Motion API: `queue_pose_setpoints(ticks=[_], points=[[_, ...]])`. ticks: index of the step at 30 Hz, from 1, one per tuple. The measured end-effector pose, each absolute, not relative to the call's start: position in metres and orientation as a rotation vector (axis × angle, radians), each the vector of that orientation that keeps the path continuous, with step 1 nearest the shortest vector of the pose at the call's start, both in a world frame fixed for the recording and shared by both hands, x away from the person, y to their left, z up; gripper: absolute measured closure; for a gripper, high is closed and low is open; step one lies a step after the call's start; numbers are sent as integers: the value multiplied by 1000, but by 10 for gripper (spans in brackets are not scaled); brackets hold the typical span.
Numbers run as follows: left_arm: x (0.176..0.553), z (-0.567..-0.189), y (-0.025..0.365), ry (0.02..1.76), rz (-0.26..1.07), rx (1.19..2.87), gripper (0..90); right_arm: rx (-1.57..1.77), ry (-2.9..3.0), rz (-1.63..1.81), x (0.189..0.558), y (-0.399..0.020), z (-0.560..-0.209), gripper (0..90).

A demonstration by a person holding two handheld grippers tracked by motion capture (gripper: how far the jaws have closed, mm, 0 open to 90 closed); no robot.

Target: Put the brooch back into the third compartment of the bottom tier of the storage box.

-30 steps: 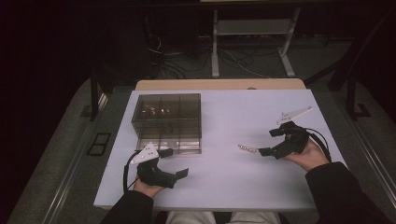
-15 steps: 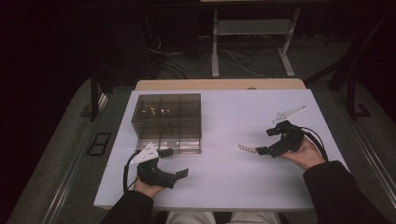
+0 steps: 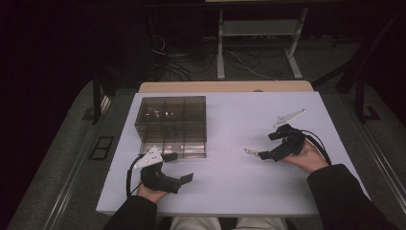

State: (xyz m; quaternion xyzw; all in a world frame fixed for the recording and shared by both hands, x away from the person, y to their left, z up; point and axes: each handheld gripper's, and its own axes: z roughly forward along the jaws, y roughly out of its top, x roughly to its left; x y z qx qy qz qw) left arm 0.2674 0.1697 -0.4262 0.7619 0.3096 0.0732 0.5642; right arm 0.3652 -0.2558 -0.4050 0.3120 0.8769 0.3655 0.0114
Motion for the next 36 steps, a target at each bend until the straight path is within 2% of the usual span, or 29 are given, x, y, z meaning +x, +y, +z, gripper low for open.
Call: queue_pose_setpoints(ticks=[34, 36], points=[[267, -426, 169, 723, 171, 1797, 0, 868, 2859, 1003, 374, -226, -434, 3], [267, -426, 169, 723, 171, 1796, 0, 858, 2861, 1000, 375, -227, -434, 62]])
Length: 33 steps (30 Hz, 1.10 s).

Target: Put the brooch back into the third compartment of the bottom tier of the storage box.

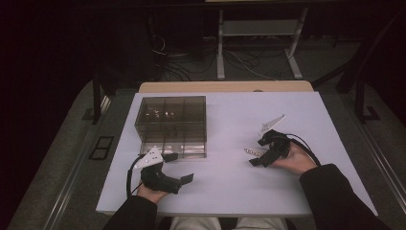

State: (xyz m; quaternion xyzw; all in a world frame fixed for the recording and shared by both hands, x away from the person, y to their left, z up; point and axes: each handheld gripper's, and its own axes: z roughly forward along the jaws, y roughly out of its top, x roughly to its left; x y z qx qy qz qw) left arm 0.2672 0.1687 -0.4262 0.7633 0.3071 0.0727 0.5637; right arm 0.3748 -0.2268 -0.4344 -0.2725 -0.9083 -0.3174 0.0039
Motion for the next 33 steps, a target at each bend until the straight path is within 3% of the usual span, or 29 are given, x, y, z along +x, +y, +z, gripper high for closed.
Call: queue_pose_setpoints(ticks=[7, 8, 13, 33], points=[[267, -426, 169, 721, 172, 1798, 0, -867, -2849, -1009, 378, -230, -435, 63], [267, -426, 169, 722, 171, 1797, 0, -861, -2848, -1015, 379, -231, -435, 141], [267, -426, 169, 720, 172, 1799, 0, -871, -2839, -1023, 380, -234, -435, 162], [267, -426, 169, 719, 171, 1801, 0, -836, -2884, -1019, 381, -238, -435, 480]])
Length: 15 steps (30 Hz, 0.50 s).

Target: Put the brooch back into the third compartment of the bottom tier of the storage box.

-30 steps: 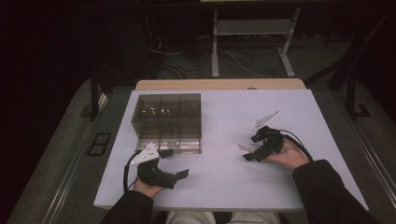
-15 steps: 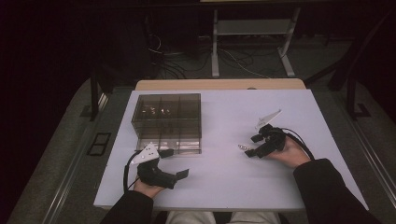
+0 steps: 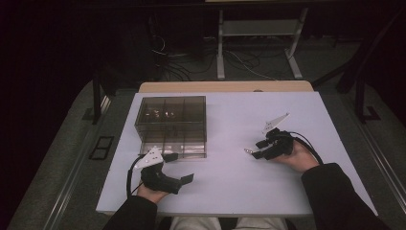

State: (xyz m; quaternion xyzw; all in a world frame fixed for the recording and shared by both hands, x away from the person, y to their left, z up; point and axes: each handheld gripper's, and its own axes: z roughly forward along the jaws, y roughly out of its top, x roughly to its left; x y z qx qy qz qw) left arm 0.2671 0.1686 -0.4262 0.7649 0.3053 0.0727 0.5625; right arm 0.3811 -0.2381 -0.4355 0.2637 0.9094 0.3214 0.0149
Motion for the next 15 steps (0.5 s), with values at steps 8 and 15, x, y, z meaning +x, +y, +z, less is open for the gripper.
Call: queue_pose_setpoints(ticks=[8, 15], points=[[267, -426, 168, 718, 171, 1801, 0, 795, 2827, 968, 379, -236, -437, 575], [267, -426, 168, 717, 172, 1801, 0, 736, 2831, 935, 379, -235, -438, 647]])
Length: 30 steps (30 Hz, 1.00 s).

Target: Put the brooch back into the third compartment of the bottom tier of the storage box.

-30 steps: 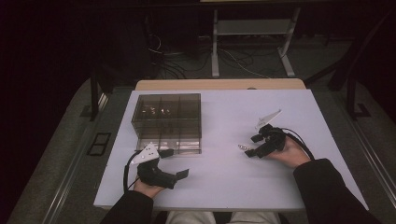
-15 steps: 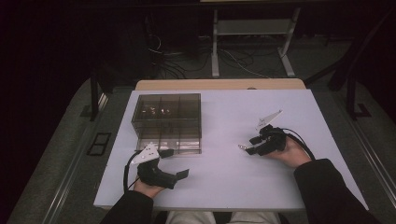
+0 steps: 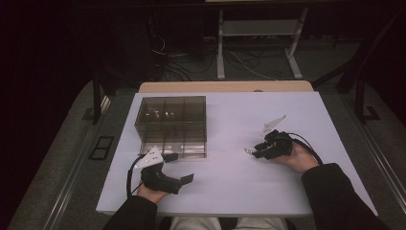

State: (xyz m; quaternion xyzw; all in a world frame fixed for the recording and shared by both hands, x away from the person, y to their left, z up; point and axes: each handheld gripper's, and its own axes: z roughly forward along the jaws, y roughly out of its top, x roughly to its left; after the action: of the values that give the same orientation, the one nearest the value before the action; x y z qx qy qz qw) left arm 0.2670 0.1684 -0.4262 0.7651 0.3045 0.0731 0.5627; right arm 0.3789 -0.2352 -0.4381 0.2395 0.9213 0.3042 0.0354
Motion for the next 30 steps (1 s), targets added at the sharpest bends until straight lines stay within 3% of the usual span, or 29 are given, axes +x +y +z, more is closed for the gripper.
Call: queue_pose_setpoints(ticks=[12, 17, 30], points=[[267, -426, 168, 716, 168, 1800, 0, 737, 2832, 923, 380, -236, -438, 707], [267, -426, 168, 713, 170, 1798, 0, 753, 2841, 934, 383, -238, -438, 774], [267, -426, 168, 711, 168, 1798, 0, 883, 2858, 938, 387, -237, -436, 788]])
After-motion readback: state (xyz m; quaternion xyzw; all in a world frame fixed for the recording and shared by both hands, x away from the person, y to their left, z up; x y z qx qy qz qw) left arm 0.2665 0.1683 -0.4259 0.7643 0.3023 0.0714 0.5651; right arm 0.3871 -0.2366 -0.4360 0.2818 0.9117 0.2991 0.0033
